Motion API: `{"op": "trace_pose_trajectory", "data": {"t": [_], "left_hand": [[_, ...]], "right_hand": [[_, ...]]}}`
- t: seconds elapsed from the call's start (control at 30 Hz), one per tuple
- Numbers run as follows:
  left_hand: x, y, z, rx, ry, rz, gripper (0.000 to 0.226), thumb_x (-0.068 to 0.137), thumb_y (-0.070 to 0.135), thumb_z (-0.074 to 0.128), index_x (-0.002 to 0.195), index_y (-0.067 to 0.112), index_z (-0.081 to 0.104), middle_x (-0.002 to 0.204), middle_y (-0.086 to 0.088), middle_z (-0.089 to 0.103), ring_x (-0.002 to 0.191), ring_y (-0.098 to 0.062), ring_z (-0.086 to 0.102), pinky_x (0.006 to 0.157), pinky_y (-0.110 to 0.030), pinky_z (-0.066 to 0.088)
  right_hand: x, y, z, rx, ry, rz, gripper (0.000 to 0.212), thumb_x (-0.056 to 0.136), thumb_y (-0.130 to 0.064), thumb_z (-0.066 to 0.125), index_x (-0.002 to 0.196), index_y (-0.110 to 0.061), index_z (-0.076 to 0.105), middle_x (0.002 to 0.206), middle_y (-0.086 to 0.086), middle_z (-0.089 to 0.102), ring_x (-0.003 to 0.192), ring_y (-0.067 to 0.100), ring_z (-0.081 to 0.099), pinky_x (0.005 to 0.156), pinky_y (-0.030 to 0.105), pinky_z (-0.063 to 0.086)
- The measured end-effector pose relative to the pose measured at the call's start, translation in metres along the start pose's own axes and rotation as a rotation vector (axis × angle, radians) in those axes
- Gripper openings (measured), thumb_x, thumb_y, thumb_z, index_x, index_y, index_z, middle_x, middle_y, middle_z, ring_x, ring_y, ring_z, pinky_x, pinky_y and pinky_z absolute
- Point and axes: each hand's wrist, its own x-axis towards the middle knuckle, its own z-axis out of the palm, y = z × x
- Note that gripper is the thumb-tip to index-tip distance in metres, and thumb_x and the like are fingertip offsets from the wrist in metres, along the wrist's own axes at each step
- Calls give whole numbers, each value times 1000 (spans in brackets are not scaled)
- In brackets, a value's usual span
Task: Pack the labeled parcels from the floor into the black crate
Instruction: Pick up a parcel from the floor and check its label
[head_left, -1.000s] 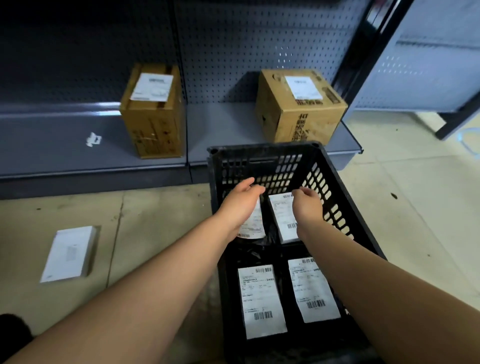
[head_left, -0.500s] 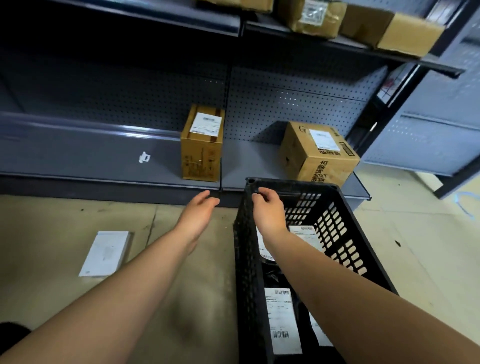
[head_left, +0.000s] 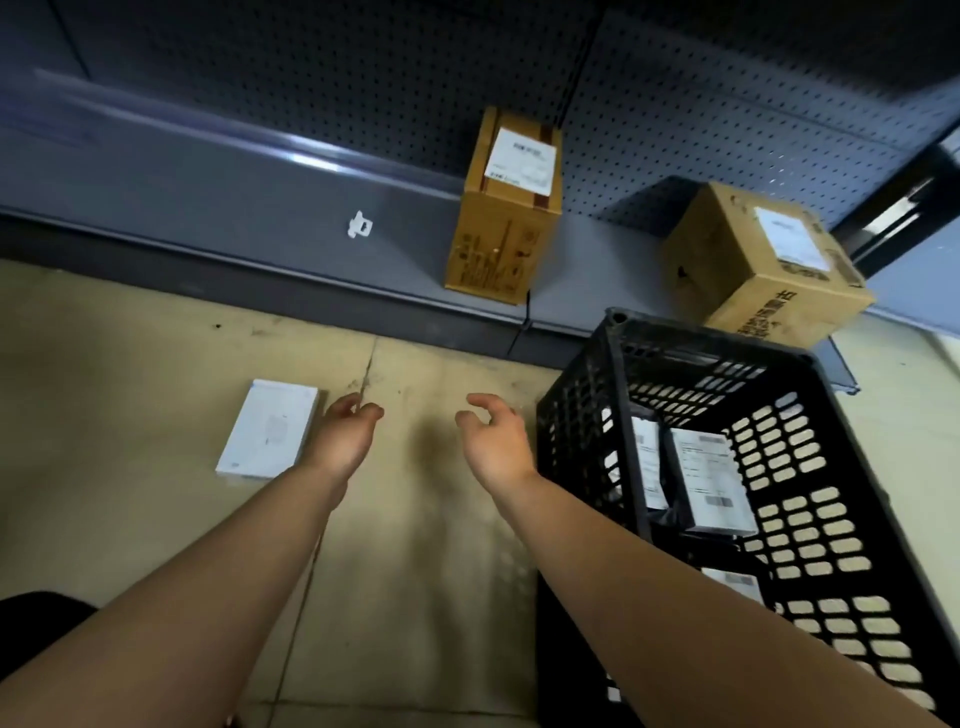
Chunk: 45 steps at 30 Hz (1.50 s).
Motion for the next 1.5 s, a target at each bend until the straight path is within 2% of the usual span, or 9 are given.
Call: {"op": "trace_pose_trajectory", "data": {"t": [0.2,0.4,0.53,0.67,0.83,0.97,1.1,1.33,1.5], "left_hand": [[54,-36,-22,104,97,-62,62,99,34,57,158,25,40,158,-1,48,142,-27,46,100,-30,33],[92,-62,-40,204,113,-77,80,84,48,56,159,25,38,164,-3,41,147,-32,43,121,-44,36],[130,-97,-59,285,152,-107,93,73,58,57,159,29,35,165,-6,38,147,-31,43,118,-51,40],[141,-104,-70,382,225,-135,88,83,48,65,161,23,32,166,-9,35,152,-31,34,123,-47,31],[161,-123,-89,623,271,-132,111,71,53,79,162,25,22,149,-20,43,143,-39,41,115,-49,41],[158,-137,-94,786,262,-140,126,58,62,83,159,36,12,145,-19,41,137,-41,45,109,-56,44],[150,-141,-80,758,267,-186,133,60,59,85,160,43,-1,142,-20,39,132,-43,47,109,-56,44],[134,-131,-44,703,203,-133,129,63,67,80,161,45,-1,143,-25,39,131,-47,47,110,-52,44],[114,-90,-14,565,167,-70,124,60,66,72,160,46,3,144,-19,39,132,-43,48,112,-46,43]], "right_hand": [[29,21,50,-29,-62,86,40,100,-32,56,140,-31,61,150,2,43,109,25,65,102,33,53],[62,45,103,-7,-123,149,39,95,-31,62,134,-31,64,142,11,62,63,8,58,76,22,44],[65,47,131,-15,-212,201,46,99,-28,59,145,-29,58,152,-2,53,86,12,61,85,20,41],[68,51,156,-70,-326,198,53,102,-27,54,155,-26,49,156,0,51,111,19,62,89,21,40],[65,60,171,-117,-442,176,57,104,-28,51,160,-24,41,164,4,43,145,25,48,98,25,38],[60,79,166,-111,-496,226,56,107,-26,50,161,-22,38,163,7,44,137,26,53,93,26,39],[60,88,159,-78,-466,276,55,106,-26,52,160,-21,41,154,9,53,108,21,57,92,26,42],[61,95,149,-9,-412,347,56,102,-30,55,156,-20,47,148,4,58,114,21,62,91,26,44],[60,76,137,51,-355,339,58,99,-46,54,152,-23,52,144,6,62,118,22,61,103,36,50]]}}
